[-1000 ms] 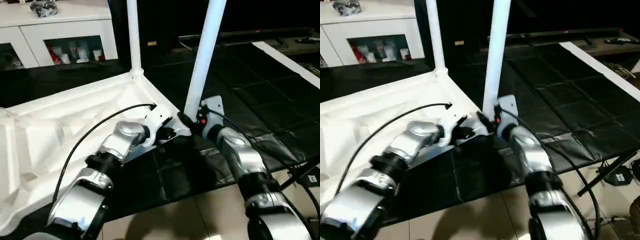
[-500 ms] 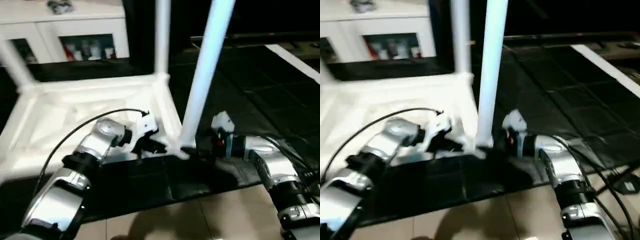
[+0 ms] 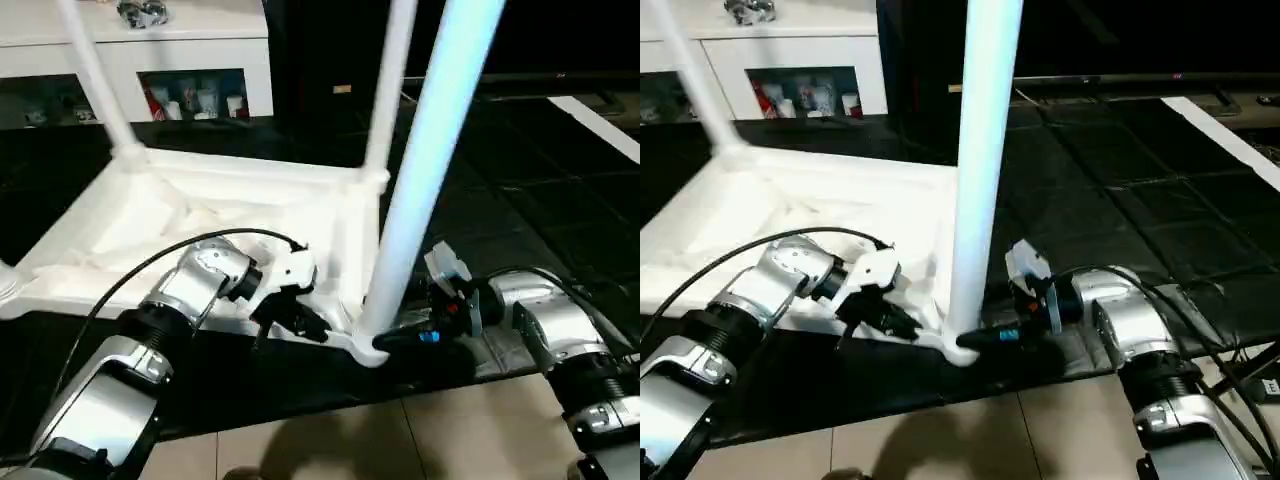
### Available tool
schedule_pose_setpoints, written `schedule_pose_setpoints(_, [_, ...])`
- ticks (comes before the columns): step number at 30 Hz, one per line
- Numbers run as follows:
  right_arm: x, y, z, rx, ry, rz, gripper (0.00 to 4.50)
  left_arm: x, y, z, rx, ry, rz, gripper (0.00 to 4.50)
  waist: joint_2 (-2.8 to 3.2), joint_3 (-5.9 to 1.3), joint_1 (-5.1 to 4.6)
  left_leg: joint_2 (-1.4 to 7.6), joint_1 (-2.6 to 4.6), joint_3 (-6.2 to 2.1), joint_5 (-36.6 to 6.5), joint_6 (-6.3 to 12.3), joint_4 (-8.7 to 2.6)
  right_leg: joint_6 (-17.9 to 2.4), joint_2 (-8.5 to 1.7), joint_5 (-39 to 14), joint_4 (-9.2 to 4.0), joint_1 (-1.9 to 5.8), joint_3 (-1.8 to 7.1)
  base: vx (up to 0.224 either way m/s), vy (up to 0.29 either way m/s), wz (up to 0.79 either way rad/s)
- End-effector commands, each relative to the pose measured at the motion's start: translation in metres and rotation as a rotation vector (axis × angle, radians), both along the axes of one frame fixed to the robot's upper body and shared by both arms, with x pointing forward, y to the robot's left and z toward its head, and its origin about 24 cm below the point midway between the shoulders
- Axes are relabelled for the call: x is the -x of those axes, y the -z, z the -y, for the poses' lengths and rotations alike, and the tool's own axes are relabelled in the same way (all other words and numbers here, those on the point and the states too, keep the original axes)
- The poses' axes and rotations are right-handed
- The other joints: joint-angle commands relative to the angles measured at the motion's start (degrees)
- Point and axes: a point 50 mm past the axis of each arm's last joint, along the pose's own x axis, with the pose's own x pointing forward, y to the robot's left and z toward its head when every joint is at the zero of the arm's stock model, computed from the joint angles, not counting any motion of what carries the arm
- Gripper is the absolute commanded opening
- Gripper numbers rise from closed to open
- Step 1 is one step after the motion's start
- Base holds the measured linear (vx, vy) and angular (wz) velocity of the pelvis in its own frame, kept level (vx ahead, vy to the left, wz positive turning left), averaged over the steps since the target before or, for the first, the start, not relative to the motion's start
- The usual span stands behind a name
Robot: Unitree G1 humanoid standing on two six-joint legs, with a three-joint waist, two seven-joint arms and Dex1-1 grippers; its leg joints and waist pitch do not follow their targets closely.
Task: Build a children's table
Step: Rotate leg to tighten
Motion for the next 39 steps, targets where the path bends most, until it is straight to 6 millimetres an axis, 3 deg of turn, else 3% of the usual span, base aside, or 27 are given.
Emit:
schedule_pose_setpoints(1, [-0.001,-0.005,-0.002,-0.008,-0.036,0.01,3.0,0.004,-0.004,0.009,-0.001,0.09,0.005,0.0,0.01,-3.9,-0.37,-0.39,0.77,0.86,-11.5,3.1,-3.62,-16.77,-2.05,-2.85,-3.28,3.18,1.73,0.0,0.0,0.0])
schedule_pose_setpoints(11, [0.003,-0.002,-0.003,-0.032,-0.049,-0.032,2.14,0.003,-0.001,0.008,-0.008,0.059,0.001,0.0,0.02,-3.98,-0.22,-0.41,0.77,0.86,-10.88,3.21,-3.55,-16.87,-1.99,-2.14,-3.19,3.2,1.69,0.0,0.0,0.0])
schedule_pose_setpoints(17, [0.008,0.0,-0.003,-0.086,0.006,-0.054,2.09,-0.007,-0.002,0.013,0.046,-0.119,0.013,0.0,-0.03,-3.82,0.42,-0.38,0.91,0.88,-11.87,2.75,-3.62,-16.12,-2.06,-4.69,-3.54,3.13,1.78,0.0,0.0,0.0])
schedule_pose_setpoints(18, [0.005,0.0,-0.008,-0.121,0.115,-0.019,2.09,-0.017,-0.005,0.018,0.086,-0.259,0.035,0.0,-0.16,-3.83,0.39,-0.38,0.94,0.9,-12.1,2.61,-3.62,-15.98,-2.09,-5.32,-3.59,3.09,1.8,0.0,0.0,0.0])
schedule_pose_setpoints(19, [0.004,0.0,-0.009,-0.13,0.142,-0.01,2.09,-0.019,-0.006,0.019,0.094,-0.292,0.04,0.0,-0.06,-3.65,0.49,-0.41,1.05,0.92,-12.22,1.9,-3.64,-15.39,-2.11,-6.26,-3.74,2.85,1.91,0.0,0.0,0.0])
schedule_pose_setpoints(20, [-0.001,0.003,-0.014,-0.137,0.251,0.009,2.09,-0.025,-0.007,0.022,0.118,-0.384,0.05,0.0,-0.29,-3.69,0.16,-0.55,0.68,0.73,-12.42,1.27,-3.83,-14.41,-2.27,-8.52,-3.79,3.25,1.83,0.0,0.0,0.0])
schedule_pose_setpoints(21, [-0.005,0.006,-0.018,-0.135,0.342,0.027,2.09,-0.029,-0.009,0.025,0.136,-0.456,0.057,0.0,-0.1,-3.69,0.12,-0.63,0.68,0.66,-12.54,0.91,-3.87,-13.9,-2.31,-9.76,-3.9,3.2,1.78,0.0,0.0,0.0])
schedule_pose_setpoints(22, [-0.008,0.008,-0.021,-0.127,0.404,0.034,2.09,-0.031,-0.01,0.027,0.148,-0.498,0.061,0.0,-0.26,-3.63,-0.43,-0.75,0.64,0.62,-12.51,0.09,-3.99,-12.86,-2.32,-11.3,-4.08,3.07,1.8,0.0,0.0,0.0])
schedule_pose_setpoints(24, [-0.014,0.015,-0.029,-0.097,0.534,0.052,2.06,-0.037,-0.011,0.034,0.177,-0.59,0.089,0.0,-0.63,-3.69,-1.37,-1.0,-0.03,0.42,-11.39,-0.26,-4.1,-11.5,-2.19,-12.01,-4.08,3.55,1.63,0.0,0.0,0.0])
schedule_pose_setpoints(25, [-0.017,0.019,-0.033,-0.085,0.598,0.055,2.06,-0.039,-0.011,0.038,0.193,-0.626,0.097,0.0,-0.54,-3.66,-1.87,-1.16,0.01,0.46,-11.23,-0.2,-4.09,-10.97,-2.2,-13.01,-4.43,3.41,1.54,0.0,0.0,0.0])
schedule_pose_setpoints(27, [-0.023,0.023,-0.041,-0.062,0.689,0.045,2.04,-0.042,-0.011,0.046,0.214,-0.687,0.105,0.0,-0.56,-3.9,-2.52,-1.23,0.05,0.52,-9.48,0.37,-3.87,-11.55,-2.17,-10.6,-4.28,3.39,1.68,0.0,0.0,0.0])
schedule_pose_setpoints(28, [-0.028,0.025,-0.048,-0.046,0.756,0.042,2.03,-0.043,-0.01,0.051,0.218,-0.723,0.115,0.0,-0.26,-3.89,-3.1,-1.37,-0.14,0.62,-8.19,0.67,-3.71,-12.18,-1.89,-7.95,-4.13,3.29,1.72,0.0,0.0,0.0])
schedule_pose_setpoints(32, [-0.043,0.027,-0.067,0.022,0.932,0.038,2.02,-0.046,-0.008,0.065,0.234,-0.819,0.13,0.0,-0.06,-4.12,-3.61,-1.41,0.12,0.67,-6.24,1.93,-3.57,-13.65,-1.73,-2.86,-3.77,3.47,1.72,0.0,0.0,0.0])
schedule_pose_setpoints(36, [-0.048,0.02,-0.082,0.009,0.94,0.068,2.02,-0.046,-0.008,0.071,0.221,-0.817,0.147,0.0,-0.04,-4.11,-3.59,-1.38,0.35,0.76,-6.29,2.62,-3.61,-14.33,-1.71,-1.33,-3.75,3.49,1.72,0.0,0.0,0.0])
schedule_pose_setpoints(38, [-0.048,0.017,-0.085,-0.013,0.931,0.07,2.54,-0.045,-0.008,0.071,0.21,-0.802,0.16,0.0,-0.43,-4.06,-3.52,-1.29,0.33,0.84,-6.21,3.58,-3.58,-14.63,-1.71,0.06,-3.65,3.6,1.8,0.0,0.0,0.0])
schedule_pose_setpoints(39, [-0.047,0.017,-0.086,-0.028,0.926,0.063,2.67,-0.045,-0.008,0.07,0.206,-0.792,0.161,0.0,-0.33,-4.05,-3.44,-1.28,0.31,0.79,-6.16,3.67,-3.62,-14.66,-1.77,0.02,-3.59,3.64,1.77,0.0,0.0,0.0])
